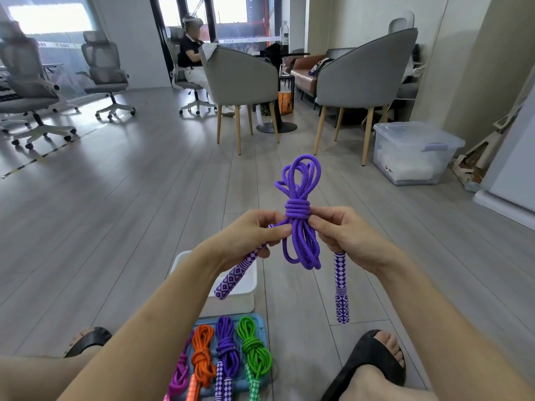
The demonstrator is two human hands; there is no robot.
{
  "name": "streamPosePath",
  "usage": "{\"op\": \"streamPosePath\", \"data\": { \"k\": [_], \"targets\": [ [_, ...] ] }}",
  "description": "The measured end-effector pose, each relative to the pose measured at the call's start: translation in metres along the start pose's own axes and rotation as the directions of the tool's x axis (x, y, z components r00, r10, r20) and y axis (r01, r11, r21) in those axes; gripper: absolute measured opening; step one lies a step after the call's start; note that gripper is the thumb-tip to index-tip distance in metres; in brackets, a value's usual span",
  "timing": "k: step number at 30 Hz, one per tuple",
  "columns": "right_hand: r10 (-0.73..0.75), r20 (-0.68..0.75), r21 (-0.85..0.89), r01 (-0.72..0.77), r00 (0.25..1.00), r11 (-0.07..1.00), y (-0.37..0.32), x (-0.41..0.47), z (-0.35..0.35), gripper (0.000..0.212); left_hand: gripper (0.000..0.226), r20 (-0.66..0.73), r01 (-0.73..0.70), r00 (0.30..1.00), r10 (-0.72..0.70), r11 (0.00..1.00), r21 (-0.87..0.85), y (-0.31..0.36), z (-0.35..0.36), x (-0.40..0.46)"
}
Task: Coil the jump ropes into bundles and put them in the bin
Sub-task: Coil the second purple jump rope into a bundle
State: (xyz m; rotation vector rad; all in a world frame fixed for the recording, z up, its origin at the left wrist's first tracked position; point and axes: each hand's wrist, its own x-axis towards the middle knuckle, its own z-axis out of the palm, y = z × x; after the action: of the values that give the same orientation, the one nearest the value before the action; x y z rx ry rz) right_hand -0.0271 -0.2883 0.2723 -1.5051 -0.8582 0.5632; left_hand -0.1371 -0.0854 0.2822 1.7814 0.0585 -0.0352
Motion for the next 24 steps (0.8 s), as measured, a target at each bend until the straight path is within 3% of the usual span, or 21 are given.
{"op": "streamPosePath", "data": {
  "k": [5,11,24],
  "targets": [
    [-0.036,-0.089,-0.088,0.028,0.995,0.996,-0.007,0.0,0.002,0.03,0.039,-0.03,0.04,0.999,-0.043,0.995,-0.09,0.012,0.004,0.001],
    [-0.031,-0.146,-0.122,0.013,0.989,0.992,-0.015,-0.001,0.007,0.027,0.018,-0.142,0.0,0.99,0.026,0.984,0.179,0.015,0.012,0.003],
    [-0.022,-0.188,-0.189,-0.015,0.982,0.982,-0.018,-0.002,0.016,0.026,0.015,-0.2,-0.069,0.975,0.095,0.989,0.132,0.008,0.01,0.008]
  ]
}}
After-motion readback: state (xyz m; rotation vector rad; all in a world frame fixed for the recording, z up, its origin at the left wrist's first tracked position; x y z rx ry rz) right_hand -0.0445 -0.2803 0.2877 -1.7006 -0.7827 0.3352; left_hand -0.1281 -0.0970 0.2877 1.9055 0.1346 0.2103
